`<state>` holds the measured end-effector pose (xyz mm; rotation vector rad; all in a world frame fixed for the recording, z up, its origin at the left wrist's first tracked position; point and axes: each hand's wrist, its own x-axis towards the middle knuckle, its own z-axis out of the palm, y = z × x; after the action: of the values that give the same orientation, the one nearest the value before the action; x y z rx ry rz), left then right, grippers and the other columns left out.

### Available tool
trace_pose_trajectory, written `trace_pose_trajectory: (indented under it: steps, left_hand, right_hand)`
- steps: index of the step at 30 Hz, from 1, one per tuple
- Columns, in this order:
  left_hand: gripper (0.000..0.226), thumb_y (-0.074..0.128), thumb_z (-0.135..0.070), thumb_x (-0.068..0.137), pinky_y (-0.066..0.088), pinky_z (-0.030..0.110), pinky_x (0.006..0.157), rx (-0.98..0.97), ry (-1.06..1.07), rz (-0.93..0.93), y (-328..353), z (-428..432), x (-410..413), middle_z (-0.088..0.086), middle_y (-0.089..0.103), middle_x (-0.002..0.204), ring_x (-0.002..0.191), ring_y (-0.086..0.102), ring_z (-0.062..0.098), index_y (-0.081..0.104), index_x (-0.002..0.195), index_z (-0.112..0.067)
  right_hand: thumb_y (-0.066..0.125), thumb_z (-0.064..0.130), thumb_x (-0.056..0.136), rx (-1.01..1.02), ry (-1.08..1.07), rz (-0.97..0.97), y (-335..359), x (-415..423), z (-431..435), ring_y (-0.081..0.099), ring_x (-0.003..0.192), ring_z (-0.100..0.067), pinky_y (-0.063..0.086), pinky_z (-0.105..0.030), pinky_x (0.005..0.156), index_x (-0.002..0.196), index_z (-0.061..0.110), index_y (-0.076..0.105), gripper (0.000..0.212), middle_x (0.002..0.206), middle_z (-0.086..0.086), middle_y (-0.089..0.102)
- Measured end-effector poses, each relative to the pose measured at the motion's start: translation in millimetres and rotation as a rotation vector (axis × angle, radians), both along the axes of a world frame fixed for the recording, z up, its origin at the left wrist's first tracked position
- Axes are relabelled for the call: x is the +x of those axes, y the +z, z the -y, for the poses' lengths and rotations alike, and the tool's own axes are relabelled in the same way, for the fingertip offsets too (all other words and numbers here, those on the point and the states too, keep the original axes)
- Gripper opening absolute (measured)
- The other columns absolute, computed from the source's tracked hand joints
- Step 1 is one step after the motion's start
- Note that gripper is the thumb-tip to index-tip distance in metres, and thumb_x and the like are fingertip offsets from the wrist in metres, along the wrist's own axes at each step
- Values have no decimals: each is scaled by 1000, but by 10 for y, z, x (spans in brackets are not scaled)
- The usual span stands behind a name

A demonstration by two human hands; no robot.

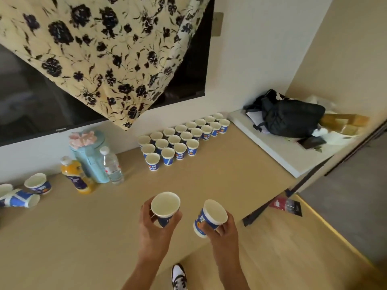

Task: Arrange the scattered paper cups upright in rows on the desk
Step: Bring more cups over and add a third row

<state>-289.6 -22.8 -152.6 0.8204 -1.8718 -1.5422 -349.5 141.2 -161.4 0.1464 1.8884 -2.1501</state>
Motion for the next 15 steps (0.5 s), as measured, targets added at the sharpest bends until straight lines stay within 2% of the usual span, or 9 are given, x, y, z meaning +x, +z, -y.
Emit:
trace_pose_trajectory:
  steps: [3, 5, 8, 9, 12, 13, 15]
  left_hand:
    - [65, 95, -25, 64, 56, 33, 81, 29, -57, 8, -110, -131, -429, 0, 65, 117, 99, 67, 16, 58, 114, -44]
    - [65, 95, -28, 63, 55, 32, 81, 60, -62, 1, -162, -195, -715, -2, 66, 116, 99, 68, 14, 59, 114, -44]
    - [67, 88, -46, 56, 56, 31, 81, 122, -50, -3, -232, -275, -1149, -6, 67, 116, 99, 68, 9, 59, 116, -42]
    - [67, 89, -43, 57, 56, 31, 82, 134, -52, 3, -242, -295, -1277, -6, 67, 117, 99, 68, 8, 59, 117, -40]
    - [64, 94, -17, 67, 55, 25, 81, 143, -60, 6, -197, -313, -1638, -3, 66, 117, 99, 67, 7, 58, 116, -37]
    - [64, 94, -15, 67, 54, 22, 79, 146, -47, 8, -195, -303, -1776, -4, 66, 116, 99, 66, 7, 58, 116, -37]
    - [63, 93, -26, 63, 53, 22, 79, 154, -36, 4, -129, -286, -1935, -7, 67, 113, 98, 66, 5, 58, 115, -37]
  right_hand:
    - [82, -8, 76, 27, -12, 5, -65, -344, -144, 71, 93, -5, 57, -20, 73, 122, 18, 62, 57, 114, 3, 72]
    - [85, -7, 73, 60, -2, -4, -87, -586, -197, 71, 93, -6, 57, -19, 73, 120, 17, 63, 57, 114, 2, 72]
    - [90, 14, 56, 111, 18, -12, -115, -1003, -234, 71, 98, -10, 56, -20, 75, 120, 17, 63, 69, 117, -2, 71]
    - [90, 20, 51, 118, 19, -2, -106, -1153, -228, 70, 99, -11, 56, -20, 75, 120, 17, 63, 74, 118, -3, 71]
    - [90, 28, 47, 111, 29, 6, -49, -1598, -171, 70, 101, -11, 57, -21, 76, 122, 16, 61, 81, 120, -2, 70]
    - [90, 30, 46, 106, 41, 14, -60, -1777, -138, 70, 102, -11, 57, -22, 77, 122, 15, 61, 83, 120, -1, 70]
    - [90, 33, 45, 85, 52, 19, -54, -1998, -96, 70, 101, -9, 57, -22, 77, 122, 14, 60, 86, 118, 0, 70]
